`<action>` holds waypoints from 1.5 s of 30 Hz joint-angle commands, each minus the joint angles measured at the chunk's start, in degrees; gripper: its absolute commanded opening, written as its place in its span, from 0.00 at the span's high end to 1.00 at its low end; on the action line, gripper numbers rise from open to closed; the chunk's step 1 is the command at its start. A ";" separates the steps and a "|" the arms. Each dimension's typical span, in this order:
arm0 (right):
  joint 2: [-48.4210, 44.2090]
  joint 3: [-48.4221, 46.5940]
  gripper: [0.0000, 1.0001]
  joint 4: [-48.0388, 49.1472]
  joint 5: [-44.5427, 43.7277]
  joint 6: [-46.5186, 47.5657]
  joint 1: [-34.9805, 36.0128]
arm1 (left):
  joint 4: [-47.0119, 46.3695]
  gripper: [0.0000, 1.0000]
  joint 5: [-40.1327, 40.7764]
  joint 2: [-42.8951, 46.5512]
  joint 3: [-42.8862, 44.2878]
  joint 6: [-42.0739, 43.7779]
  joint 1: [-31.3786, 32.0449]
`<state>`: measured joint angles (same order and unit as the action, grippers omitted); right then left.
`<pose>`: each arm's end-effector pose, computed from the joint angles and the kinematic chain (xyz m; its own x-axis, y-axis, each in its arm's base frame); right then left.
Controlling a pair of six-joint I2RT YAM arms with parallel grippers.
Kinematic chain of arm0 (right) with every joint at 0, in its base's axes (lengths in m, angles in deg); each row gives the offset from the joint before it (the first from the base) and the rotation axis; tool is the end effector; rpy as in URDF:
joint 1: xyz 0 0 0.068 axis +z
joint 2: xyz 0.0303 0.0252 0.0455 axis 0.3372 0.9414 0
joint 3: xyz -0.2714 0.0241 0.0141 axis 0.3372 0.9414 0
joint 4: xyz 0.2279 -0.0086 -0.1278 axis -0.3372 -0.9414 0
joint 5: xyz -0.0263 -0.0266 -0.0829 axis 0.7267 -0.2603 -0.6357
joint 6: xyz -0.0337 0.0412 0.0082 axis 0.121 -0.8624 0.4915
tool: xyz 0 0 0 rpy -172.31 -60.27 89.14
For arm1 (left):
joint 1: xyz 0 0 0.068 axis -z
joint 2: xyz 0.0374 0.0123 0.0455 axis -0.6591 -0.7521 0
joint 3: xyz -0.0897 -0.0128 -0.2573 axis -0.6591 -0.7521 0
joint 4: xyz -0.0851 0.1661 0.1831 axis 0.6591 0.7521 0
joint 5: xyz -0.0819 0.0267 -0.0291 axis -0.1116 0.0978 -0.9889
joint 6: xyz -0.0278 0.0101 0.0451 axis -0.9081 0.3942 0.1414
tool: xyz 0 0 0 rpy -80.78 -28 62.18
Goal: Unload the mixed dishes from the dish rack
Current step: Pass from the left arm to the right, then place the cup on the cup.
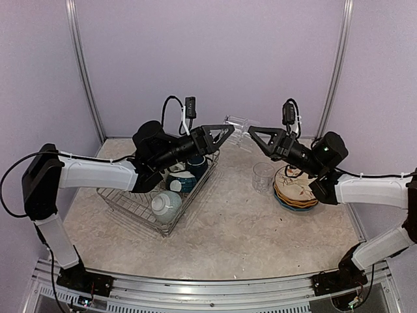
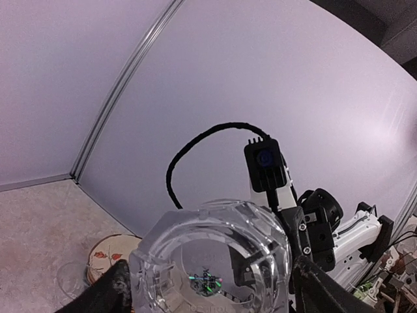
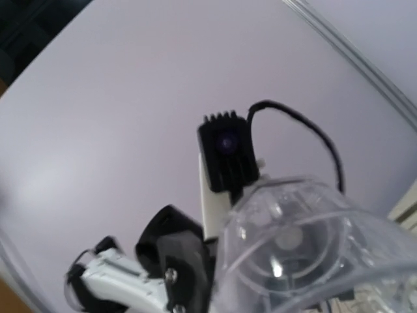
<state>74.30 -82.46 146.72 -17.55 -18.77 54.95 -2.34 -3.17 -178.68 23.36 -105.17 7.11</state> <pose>0.2253 0.1828 0.3201 -0.6693 0.4681 -0.5770 -0.6772 -0.0647 0.7330 0.2625 -0.3138 0.3122 -0.4441 -0.4217 -0.7905 0.8350 0.1250 -0.5358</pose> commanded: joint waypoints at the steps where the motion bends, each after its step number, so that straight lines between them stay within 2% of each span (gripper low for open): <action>1: -4.39 -0.44 1.00 -7.70 -4.08 5.64 0.20 | 11.08 0.04 4.67 3.79 -3.83 8.68 0.13; 4: -7.03 -1.70 1.00 -19.11 -6.71 11.77 0.09 | 18.90 0.01 6.93 7.06 -4.68 11.96 -1.14; 7: -9.25 -4.79 1.00 -34.56 -10.80 20.63 -0.08 | 29.25 0.01 6.73 11.23 -4.02 13.18 -3.94; 12: -9.73 -13.64 1.00 -59.84 -21.85 34.29 -0.10 | 46.03 0.01 4.28 18.36 -1.38 15.44 -10.06; 18: -2.43 -27.34 1.00 -86.31 -35.68 46.39 -0.02 | 62.54 0.01 10.82 24.99 3.57 25.19 -12.28; 22: 4.32 -35.52 1.00 -97.34 -43.25 50.23 0.08 | 70.10 0.01 16.28 27.72 7.77 27.87 -12.26; 25: 9.25 -40.96 1.00 -103.39 -46.13 51.87 0.21 | 74.16 0.01 17.04 28.80 10.23 29.38 -12.30; 29: 14.23 -45.18 1.00 -107.44 -47.31 52.60 0.31 | 74.15 0.01 17.90 30.41 9.16 30.50 -12.39; 36: 20.54 -49.37 1.00 -109.78 -45.39 53.20 0.52 | 74.76 0.01 18.12 29.17 8.38 30.49 -12.30; 45: 23.71 -50.92 1.00 -109.10 -44.97 54.33 0.77 | 75.37 0.01 16.88 27.19 8.20 28.94 -12.20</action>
<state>96.97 -131.22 37.83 -62.14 34.46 55.17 71.41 14.00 -150.58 32.21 -75.84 -5.15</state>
